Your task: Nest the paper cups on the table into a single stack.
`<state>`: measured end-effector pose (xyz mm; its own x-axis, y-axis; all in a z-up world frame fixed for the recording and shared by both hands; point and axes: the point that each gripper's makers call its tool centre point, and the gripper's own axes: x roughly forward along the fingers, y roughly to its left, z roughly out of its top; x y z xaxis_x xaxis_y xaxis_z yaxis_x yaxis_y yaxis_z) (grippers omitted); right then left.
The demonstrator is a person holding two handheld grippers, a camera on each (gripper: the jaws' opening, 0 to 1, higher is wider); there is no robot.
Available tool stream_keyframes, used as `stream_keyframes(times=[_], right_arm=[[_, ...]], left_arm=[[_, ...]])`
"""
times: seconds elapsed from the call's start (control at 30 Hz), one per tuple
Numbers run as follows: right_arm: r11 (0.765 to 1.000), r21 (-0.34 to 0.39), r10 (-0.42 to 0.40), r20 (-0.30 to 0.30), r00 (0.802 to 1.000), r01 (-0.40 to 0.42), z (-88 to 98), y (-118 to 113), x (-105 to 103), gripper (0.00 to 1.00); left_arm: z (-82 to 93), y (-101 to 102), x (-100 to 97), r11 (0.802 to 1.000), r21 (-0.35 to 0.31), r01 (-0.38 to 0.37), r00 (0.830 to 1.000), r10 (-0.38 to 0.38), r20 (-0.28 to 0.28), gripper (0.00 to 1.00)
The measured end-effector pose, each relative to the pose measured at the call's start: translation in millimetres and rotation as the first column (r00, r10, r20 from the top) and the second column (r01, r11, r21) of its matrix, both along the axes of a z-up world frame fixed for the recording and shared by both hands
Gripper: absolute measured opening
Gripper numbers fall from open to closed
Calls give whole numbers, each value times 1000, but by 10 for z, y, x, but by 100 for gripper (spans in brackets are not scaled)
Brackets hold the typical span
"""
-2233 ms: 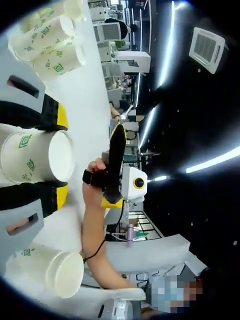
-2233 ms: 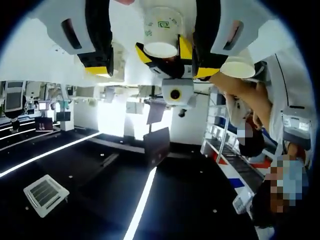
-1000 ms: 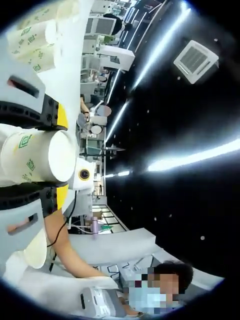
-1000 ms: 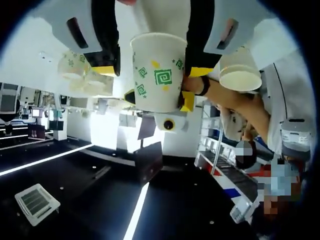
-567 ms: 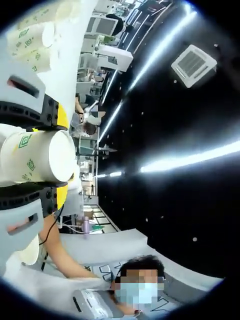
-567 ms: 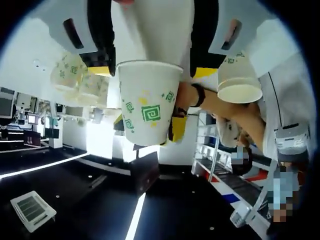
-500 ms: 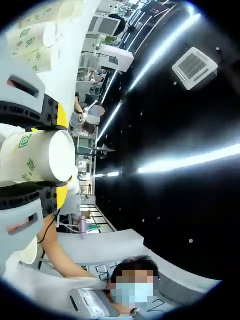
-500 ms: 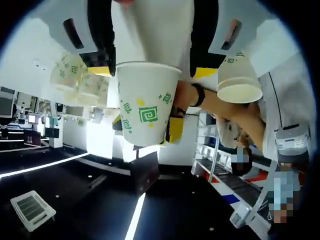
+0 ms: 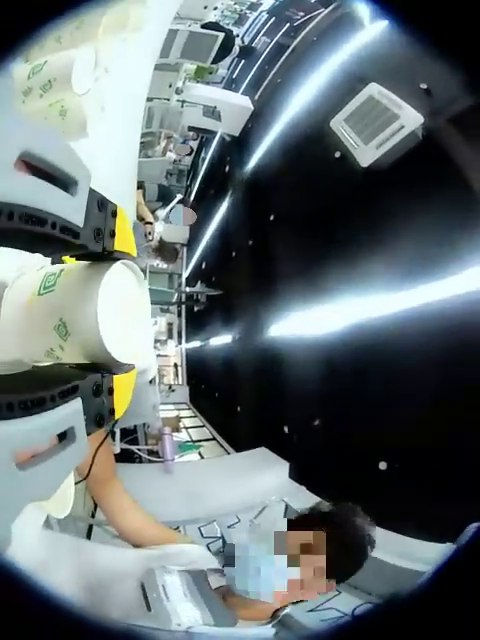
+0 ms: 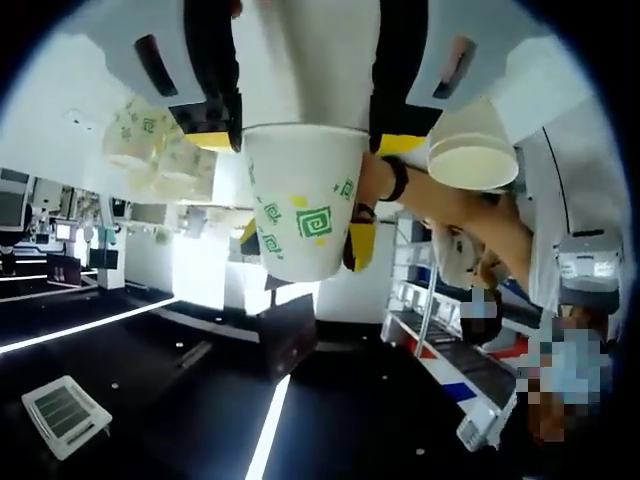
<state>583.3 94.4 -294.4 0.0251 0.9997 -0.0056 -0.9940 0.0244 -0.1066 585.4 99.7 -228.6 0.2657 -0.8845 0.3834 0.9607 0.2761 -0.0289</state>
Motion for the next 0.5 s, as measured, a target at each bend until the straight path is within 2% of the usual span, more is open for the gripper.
stream_keyframes(times=[0.13, 0.2, 0.3, 0.43, 0.5], right_arm=[[998, 49, -40, 6, 999, 39, 168, -130, 82, 53], [991, 116, -65, -19, 998, 66, 297, -232, 164, 52], [989, 132, -68, -34, 997, 72, 302, -308, 240, 50], [986, 150, -71, -51, 996, 78, 293, -328, 252, 49], [987, 132, -82, -39, 996, 86, 267, -312, 244, 49]], left_arm=[[-67, 54, 62, 1000, 17, -17, 999, 18, -30, 43], [-146, 51, 131, 997, 62, -36, 999, 38, -36, 43], [-251, 3, 174, 988, 140, -70, 997, 72, -9, 43], [-334, -20, 190, 983, 167, -71, 997, 77, -26, 43], [-344, -24, 202, 984, 168, -64, 997, 72, -39, 43]])
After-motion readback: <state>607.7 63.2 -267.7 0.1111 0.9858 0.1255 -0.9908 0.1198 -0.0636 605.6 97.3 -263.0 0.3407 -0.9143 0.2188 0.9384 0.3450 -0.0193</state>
